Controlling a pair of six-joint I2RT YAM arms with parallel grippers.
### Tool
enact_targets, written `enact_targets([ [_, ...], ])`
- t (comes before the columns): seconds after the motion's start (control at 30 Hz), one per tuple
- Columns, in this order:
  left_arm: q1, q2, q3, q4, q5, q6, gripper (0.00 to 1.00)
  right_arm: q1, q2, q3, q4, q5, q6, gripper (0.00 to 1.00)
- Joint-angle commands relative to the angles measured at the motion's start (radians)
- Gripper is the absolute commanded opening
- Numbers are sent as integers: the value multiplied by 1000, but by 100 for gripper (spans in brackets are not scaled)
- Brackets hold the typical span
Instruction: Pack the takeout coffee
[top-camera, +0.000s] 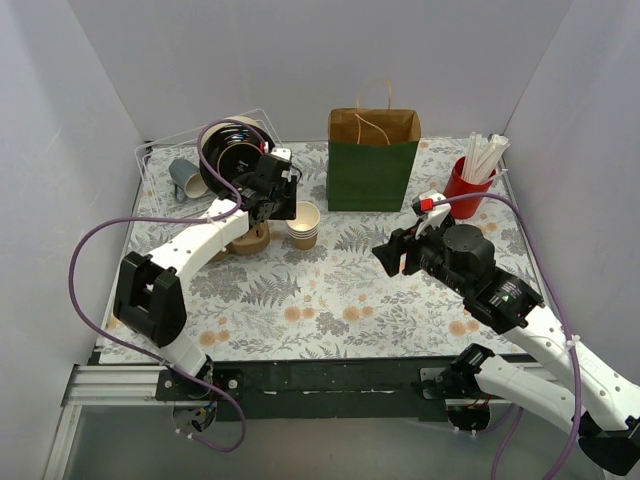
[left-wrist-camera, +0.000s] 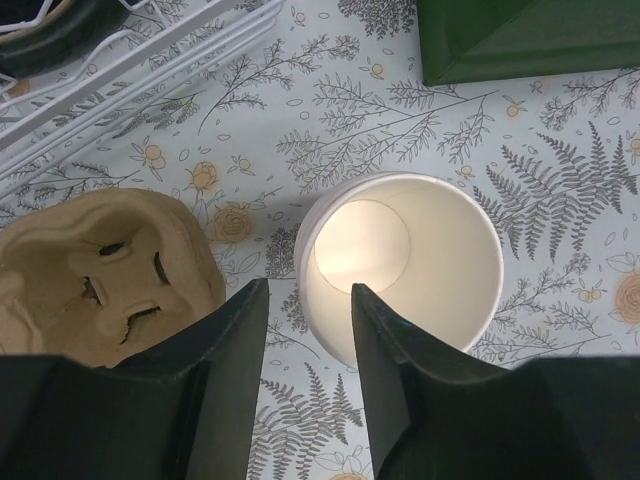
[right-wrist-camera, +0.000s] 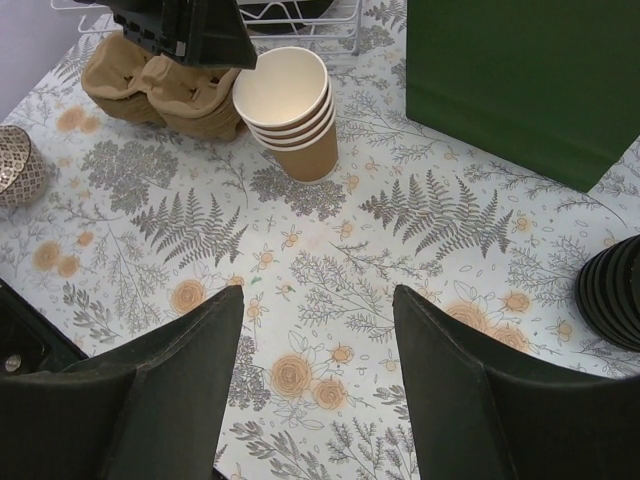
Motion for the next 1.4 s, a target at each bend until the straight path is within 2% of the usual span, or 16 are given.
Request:
enact_targets([
  [0.0, 1, 30, 36, -25, -19, 10, 38, 2, 5, -4, 53, -22, -9, 69],
  [0.13, 1, 50, 50, -20, -14, 12, 34, 2, 5, -4, 55, -22, -9, 69],
  [0.27, 1, 59, 74, -17, -7, 15, 19, 2, 6, -9, 55, -20, -9, 69],
  [0.47, 1, 85, 120, -40, -16, 21, 22, 2, 17, -6, 56, -17, -14, 69],
  [0.53, 1, 99, 131, -46, -13, 24, 13, 2, 20, -7, 62, -16, -15, 70],
  [0.63, 1, 105, 134, -51, 1, 29, 6, 2, 33, -9, 67, -22, -17, 70],
  [0.7, 1, 108, 137, -60, -14, 24, 9, 2, 43, -9, 70, -31, -14, 69],
  [0.73, 1, 112, 142, -68, -23, 20, 19, 1, 45, -9, 75, -34, -14, 70],
  [0.87, 1, 112, 132, -69, -34, 20, 32, 2, 46, -12, 85, -39, -12, 70],
  [0.93, 0, 118, 134, -69, -36, 23, 32, 2, 45, -12, 89, -39, -11, 69],
  [1.03, 1, 119, 140, -72, -22, 27, 40, 4, 48, -12, 90, -40, -11, 70],
  [1.23, 1, 59, 174, -66, 32, 27, 41, 2, 52, -15, 95, -42, -12, 70],
  [1.37, 1, 38, 180, -71, -8, 24, 41, 2, 56, -18, 102, -54, -9, 70],
])
